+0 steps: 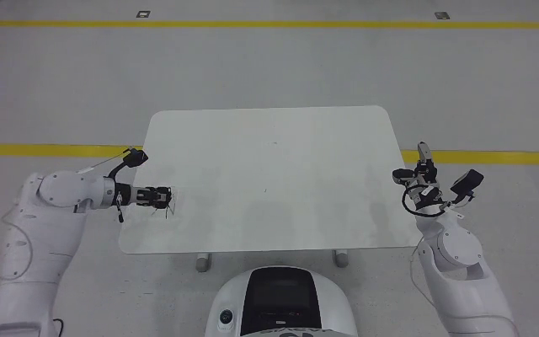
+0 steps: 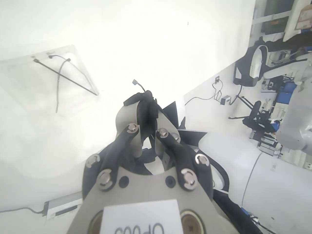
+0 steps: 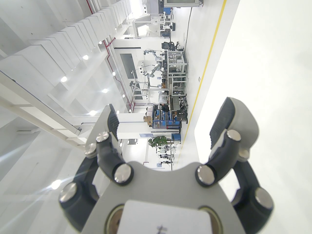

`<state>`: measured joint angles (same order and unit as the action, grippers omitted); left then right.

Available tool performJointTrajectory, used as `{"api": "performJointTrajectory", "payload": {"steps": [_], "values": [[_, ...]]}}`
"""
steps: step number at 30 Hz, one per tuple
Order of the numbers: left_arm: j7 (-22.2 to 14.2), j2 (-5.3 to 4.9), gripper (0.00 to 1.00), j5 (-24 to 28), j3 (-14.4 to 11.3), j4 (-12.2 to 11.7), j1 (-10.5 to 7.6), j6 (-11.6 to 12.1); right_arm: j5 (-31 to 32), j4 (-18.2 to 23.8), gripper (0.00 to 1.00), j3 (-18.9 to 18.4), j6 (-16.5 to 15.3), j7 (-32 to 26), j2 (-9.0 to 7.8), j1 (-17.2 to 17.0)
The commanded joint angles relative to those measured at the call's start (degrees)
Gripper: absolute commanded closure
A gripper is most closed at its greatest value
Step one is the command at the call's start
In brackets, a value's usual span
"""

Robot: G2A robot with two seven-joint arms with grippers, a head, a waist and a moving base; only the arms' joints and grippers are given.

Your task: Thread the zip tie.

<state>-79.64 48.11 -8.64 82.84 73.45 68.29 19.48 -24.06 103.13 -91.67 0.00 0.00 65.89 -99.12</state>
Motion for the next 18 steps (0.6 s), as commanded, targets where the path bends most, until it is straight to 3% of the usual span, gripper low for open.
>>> {"api": "performJointTrajectory", "payload": {"steps": [1,10,18], "values": [[0.0,-1.02,1.0,1.6,-1.1,0.7,0.06,0.0,0.0,0.0,0.0,0.0,0.0,0.0,0.0,0.0],[0.0,-4.16,1.0,9.0,-5.0,5.2,0.28,0.0,0.0,0.0,0.0,0.0,0.0,0.0,0.0,0.0],[0.0,-4.16,1.0,9.0,-5.0,5.2,0.28,0.0,0.0,0.0,0.0,0.0,0.0,0.0,0.0,0.0]]}}
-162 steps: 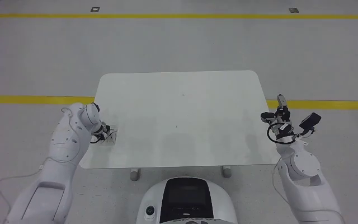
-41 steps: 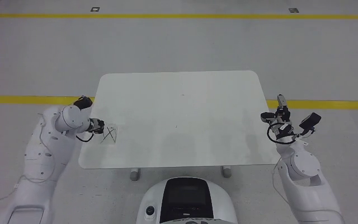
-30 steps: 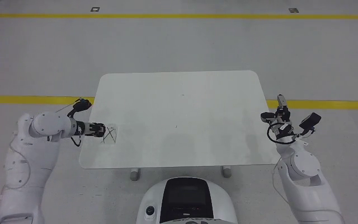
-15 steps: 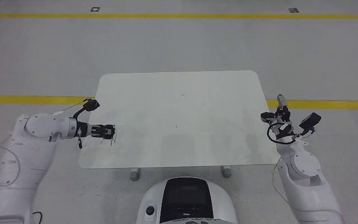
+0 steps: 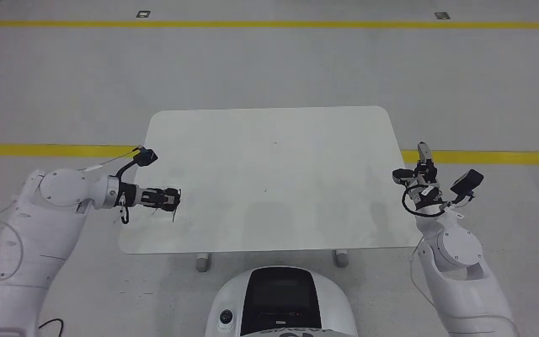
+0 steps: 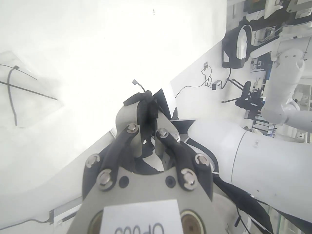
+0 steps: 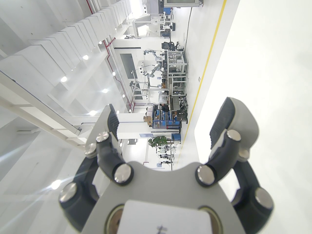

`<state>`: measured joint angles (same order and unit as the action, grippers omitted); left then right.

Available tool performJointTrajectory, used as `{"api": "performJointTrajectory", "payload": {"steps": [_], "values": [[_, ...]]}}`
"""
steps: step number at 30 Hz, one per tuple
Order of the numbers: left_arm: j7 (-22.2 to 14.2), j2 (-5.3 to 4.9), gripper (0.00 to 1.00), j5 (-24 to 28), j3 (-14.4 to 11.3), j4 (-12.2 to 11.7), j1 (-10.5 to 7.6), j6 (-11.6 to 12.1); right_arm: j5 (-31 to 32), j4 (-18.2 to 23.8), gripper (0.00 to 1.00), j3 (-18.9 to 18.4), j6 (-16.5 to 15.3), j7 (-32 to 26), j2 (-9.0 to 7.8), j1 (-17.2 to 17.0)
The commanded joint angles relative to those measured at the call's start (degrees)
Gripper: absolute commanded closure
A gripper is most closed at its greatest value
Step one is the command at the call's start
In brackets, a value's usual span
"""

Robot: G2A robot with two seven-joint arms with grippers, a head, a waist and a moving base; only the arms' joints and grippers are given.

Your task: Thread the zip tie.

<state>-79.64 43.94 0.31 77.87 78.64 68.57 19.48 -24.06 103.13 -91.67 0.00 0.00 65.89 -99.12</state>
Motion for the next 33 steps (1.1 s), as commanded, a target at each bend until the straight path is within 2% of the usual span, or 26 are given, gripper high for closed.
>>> {"api": "performJointTrajectory", "payload": {"steps": [1,2,3,5,6,10,13,15,26,28,31,33], "values": [[0.3,0.11,1.0,1.1,-0.4,0.1,0.27,0.0,0.0,0.0,0.0,0.0,0.0,0.0,0.0,0.0],[0.0,0.31,1.0,4.3,-1.2,-0.3,0.53,-0.2,0.0,0.0,0.0,0.0,0.0,0.0,0.0,0.0],[0.0,0.41,1.0,6.9,-1.5,-1.8,-0.05,-1.3,0.0,0.0,0.0,0.0,0.0,0.0,0.0,0.0],[2.4,0.64,1.0,7.1,-2.1,-4.5,-2.11,-2.1,0.0,0.0,0.0,0.0,0.0,0.0,0.0,0.0],[3.5,0.92,1.0,9.3,-2.6,-6.0,-2.89,-2.6,0.0,0.0,0.0,0.0,0.0,0.0,0.0,0.0],[6.3,1.5,1.0,13.6,-3.6,-9.2,-4.4,-1.0,0.0,0.0,0.0,0.0,0.0,0.0,0.0,0.0],[8.3,1.83,1.0,14.9,-4.5,-10.2,-4.4,0.0,0.0,0.0,0.0,0.0,0.0,0.0,0.0,0.0],[9.2,1.96,1.0,14.9,-5.1,-10.3,-4.48,0.0,0.0,0.0,0.0,0.0,0.0,0.0,0.0,0.0],[9.2,1.96,1.0,14.9,-5.1,-10.3,-4.48,0.0,0.0,0.0,0.0,0.0,0.0,0.0,0.0,0.0],[13.2,2.33,1.0,15.8,-5.9,-9.9,-3.56,-0.6,0.0,0.0,0.0,0.0,0.0,0.0,0.0,0.0],[15.5,2.91,1.0,21.3,-6.4,-10.4,-3.14,-0.6,0.0,0.1,0.0,0.1,-0.1,-0.2,0.01,0.0],[17.5,3.16,1.0,22.6,-6.6,-10.9,-3.33,-0.2,0.2,0.8,0.0,0.9,-0.6,-2.6,0.06,-0.1]]}}
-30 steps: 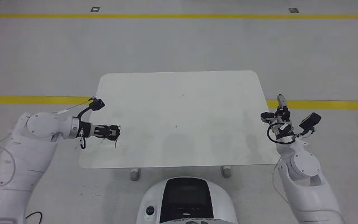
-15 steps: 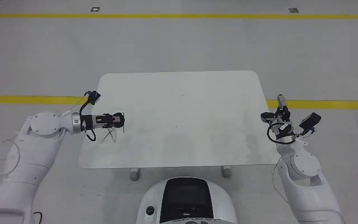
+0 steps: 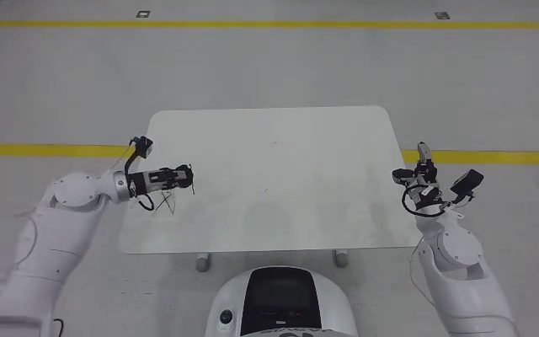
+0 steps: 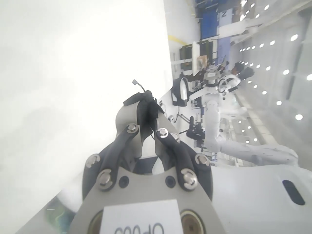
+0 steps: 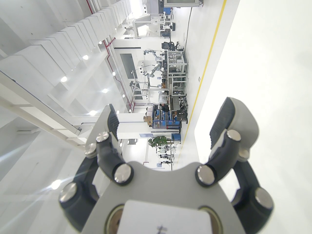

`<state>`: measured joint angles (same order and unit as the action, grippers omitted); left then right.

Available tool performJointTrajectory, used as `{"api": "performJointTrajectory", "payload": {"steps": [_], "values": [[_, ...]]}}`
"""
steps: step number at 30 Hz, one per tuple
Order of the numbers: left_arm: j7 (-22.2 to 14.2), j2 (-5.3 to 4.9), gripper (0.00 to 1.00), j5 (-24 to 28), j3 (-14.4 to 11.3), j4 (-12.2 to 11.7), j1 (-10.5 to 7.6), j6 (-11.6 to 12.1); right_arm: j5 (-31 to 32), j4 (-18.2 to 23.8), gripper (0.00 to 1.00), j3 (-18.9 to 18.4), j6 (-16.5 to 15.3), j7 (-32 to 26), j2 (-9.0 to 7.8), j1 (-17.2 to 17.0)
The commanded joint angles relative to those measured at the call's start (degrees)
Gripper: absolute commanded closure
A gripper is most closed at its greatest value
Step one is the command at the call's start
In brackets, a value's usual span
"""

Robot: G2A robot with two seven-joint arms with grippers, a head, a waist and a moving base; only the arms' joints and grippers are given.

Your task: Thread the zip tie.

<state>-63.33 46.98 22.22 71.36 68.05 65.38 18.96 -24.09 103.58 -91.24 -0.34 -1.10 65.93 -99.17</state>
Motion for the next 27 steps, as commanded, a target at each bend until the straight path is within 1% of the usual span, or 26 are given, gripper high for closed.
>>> {"api": "performJointTrajectory", "payload": {"steps": [1,2,4,5,7,8,9,10,11,12,13,15,17,27], "values": [[2.6,0.33,1.0,1.4,-0.4,-0.5,-0.12,0.3,2.5,0.9,0.0,1.5,-0.4,-4.0,-0.05,0.2],[3.8,0.48,1.0,1.9,-0.6,-0.6,-0.17,0.4,4.3,0.9,0.0,2.5,-0.3,-6.0,-0.11,0.6],[6.2,0.75,1.0,2.3,-1.0,-0.8,-0.21,0.5,7.7,0.9,0.0,5.8,0.3,-10.9,-0.16,2.1],[8.6,0.96,1.0,2.8,-1.0,-0.8,-0.11,0.5,10.2,0.4,0.0,8.2,0.0,-15.0,-0.19,3.6],[10.8,1.24,1.0,3.3,-1.4,-0.6,0.31,0.5,13.4,-0.8,0.0,11.9,0.1,-20.3,-0.16,6.0],[12.1,1.43,1.0,4.2,-1.5,-0.5,0.52,0.5,16.8,-1.6,0.0,14.8,0.9,-24.0,-0.13,8.1],[12.6,1.53,1.0,4.4,-1.6,-0.4,0.64,0.5,18.4,-2.5,0.0,16.4,0.8,-24.6,0.01,9.8],[13.3,1.7,1.0,5.8,-1.6,-0.5,0.86,0.5,18.7,-3.5,0.0,18.3,0.6,-24.7,0.29,11.2],[13.9,1.84,1.0,6.7,-1.5,-0.5,1.01,0.5,18.8,-4.4,0.0,20.5,1.0,-25.5,0.61,12.7],[14.6,1.96,1.0,6.4,-1.5,-0.3,1.12,0.5,19.5,-5.9,0.0,23.2,1.5,-26.5,1.02,15.0],[15.1,2.11,1.0,6.8,-1.5,-0.2,1.34,0.5,20.2,-6.9,0.0,24.9,1.8,-26.5,1.33,16.6],[14.7,2.34,1.0,7.3,-1.8,-0.4,1.46,0.5,20.2,-9.2,0.0,28.9,2.2,-27.2,2.17,19.9],[14.7,2.34,1.0,7.3,-1.8,-0.4,1.46,0.5,19.7,-11.0,0.0,30.5,2.1,-27.3,2.65,21.9],[14.7,2.34,1.0,7.3,-1.8,-0.4,1.46,0.5,19.7,-11.0,0.0,30.5,2.1,-27.3,2.65,21.9]]}}
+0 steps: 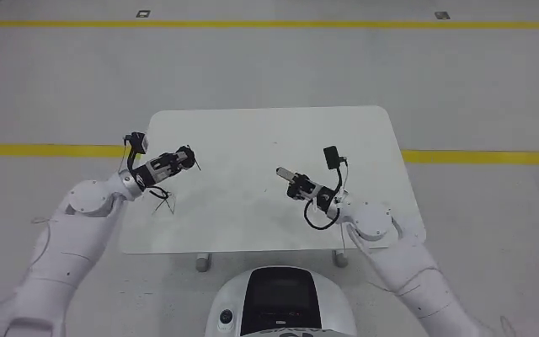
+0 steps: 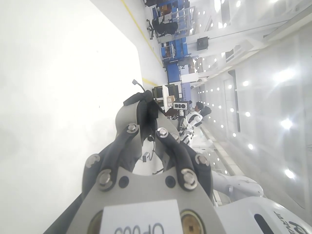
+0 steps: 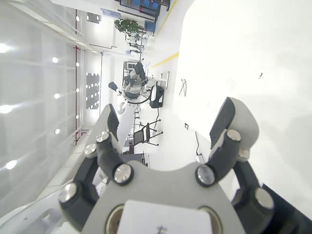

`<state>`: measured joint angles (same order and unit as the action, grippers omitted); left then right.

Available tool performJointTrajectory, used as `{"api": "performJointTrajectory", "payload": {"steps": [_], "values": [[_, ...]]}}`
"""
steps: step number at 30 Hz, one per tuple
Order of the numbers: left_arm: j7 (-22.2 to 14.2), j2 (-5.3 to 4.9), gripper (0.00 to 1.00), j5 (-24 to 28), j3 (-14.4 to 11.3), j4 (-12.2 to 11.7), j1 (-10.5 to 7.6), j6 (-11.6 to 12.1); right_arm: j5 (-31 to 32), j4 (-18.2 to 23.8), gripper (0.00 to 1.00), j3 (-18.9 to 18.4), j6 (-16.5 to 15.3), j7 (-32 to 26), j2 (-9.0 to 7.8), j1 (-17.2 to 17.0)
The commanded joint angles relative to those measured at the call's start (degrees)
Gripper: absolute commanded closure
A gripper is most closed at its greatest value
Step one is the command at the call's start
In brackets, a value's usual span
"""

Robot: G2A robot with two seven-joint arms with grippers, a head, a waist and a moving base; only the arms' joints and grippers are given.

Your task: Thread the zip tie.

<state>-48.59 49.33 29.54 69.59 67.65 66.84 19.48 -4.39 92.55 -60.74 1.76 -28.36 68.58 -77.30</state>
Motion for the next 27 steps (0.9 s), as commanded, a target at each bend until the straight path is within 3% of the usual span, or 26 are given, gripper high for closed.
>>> {"api": "performJointTrajectory", "payload": {"steps": [1,4,7,13,19,23,27], "values": [[1.2,0.08,1.0,0.4,0.0,-0.2,0.27,-0.5,0.0,0.0,0.0,0.0,0.0,0.0,0.0,0.0],[2.3,0.46,1.0,2.4,-0.3,-0.8,0.42,0.0,-0.2,0.3,0.0,0.1,-0.6,0.3,0.06,-0.2],[4.1,1.21,1.0,4.5,-0.9,-1.2,0.05,0.0,0.6,-0.8,0.0,2.4,1.2,-0.6,0.6,2.2],[3.3,2.6,1.0,6.4,-1.9,-2.8,-0.79,0.0,-2.5,-9.2,0.0,11.7,2.3,-3.4,3.91,12.9],[1.8,3.15,1.0,7.8,0.3,-4.2,0.44,0.0,-6.7,-20.1,0.0,21.9,2.0,-5.6,8.93,22.8],[0.8,3.34,1.0,7.7,0.7,-4.3,1.16,0.0,-8.9,-25.5,0.0,25.1,-0.5,-3.5,11.59,25.7],[0.8,3.34,1.0,7.7,0.7,-4.3,1.16,0.0,-8.5,-26.0,0.0,25.2,-1.5,-2.3,11.91,26.0]]}}
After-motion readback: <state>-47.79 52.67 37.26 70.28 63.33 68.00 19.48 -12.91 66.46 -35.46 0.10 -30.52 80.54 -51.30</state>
